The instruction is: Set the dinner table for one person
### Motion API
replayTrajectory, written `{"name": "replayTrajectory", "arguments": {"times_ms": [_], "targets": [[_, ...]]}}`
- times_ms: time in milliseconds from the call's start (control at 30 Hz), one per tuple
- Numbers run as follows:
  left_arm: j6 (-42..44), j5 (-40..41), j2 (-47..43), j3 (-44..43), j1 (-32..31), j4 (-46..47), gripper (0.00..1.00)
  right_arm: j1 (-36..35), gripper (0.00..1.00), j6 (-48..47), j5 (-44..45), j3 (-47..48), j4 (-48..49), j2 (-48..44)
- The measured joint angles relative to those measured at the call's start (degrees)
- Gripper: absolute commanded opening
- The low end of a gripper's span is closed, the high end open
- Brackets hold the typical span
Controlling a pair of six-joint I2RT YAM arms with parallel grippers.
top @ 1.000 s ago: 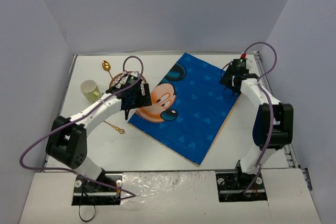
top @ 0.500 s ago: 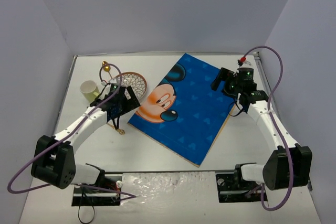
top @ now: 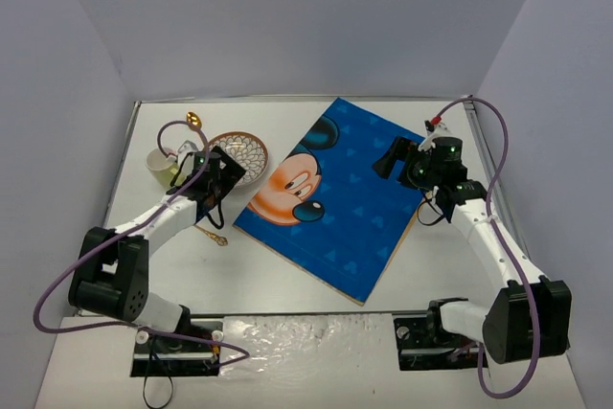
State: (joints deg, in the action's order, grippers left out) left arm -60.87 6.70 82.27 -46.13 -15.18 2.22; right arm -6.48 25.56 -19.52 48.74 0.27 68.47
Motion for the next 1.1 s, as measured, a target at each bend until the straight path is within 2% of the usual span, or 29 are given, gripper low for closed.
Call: {"name": "replayTrajectory", "arguments": {"times_ms": [267,667,867,1033,1067,1100], "targets": [[-3.76,0.44,6.36,1.22,3.56,7.26,0.73,0.0,1.0,-0.31,-1.61,-1.1,0.61,-2.15],[-6.59,0.48,11.06,1.99,3.96,11.83,0.34,0.0,1.0,-0.38,-1.8,-2.9,0.85,-4.46],[-7.47,0.64,11.98,2.79,3.96,13.12,0.26,0.0,1.0,-0.55,-1.84,-3.33,0.85,-4.57],[-8.58,0.71,12.84,3.03,3.96,14.02,0.1,0.0,1.0,-0.62,-1.92,-3.34,0.85,-4.71],[-9.02,0.83,12.91,3.12,3.96,14.26,0.1,0.0,1.0,-0.65,-1.95,-3.35,0.85,-4.76],[-9.61,0.87,12.91,3.17,4.08,14.62,0.04,0.0,1.0,-0.72,-1.97,-3.41,0.85,-4.89]]}}
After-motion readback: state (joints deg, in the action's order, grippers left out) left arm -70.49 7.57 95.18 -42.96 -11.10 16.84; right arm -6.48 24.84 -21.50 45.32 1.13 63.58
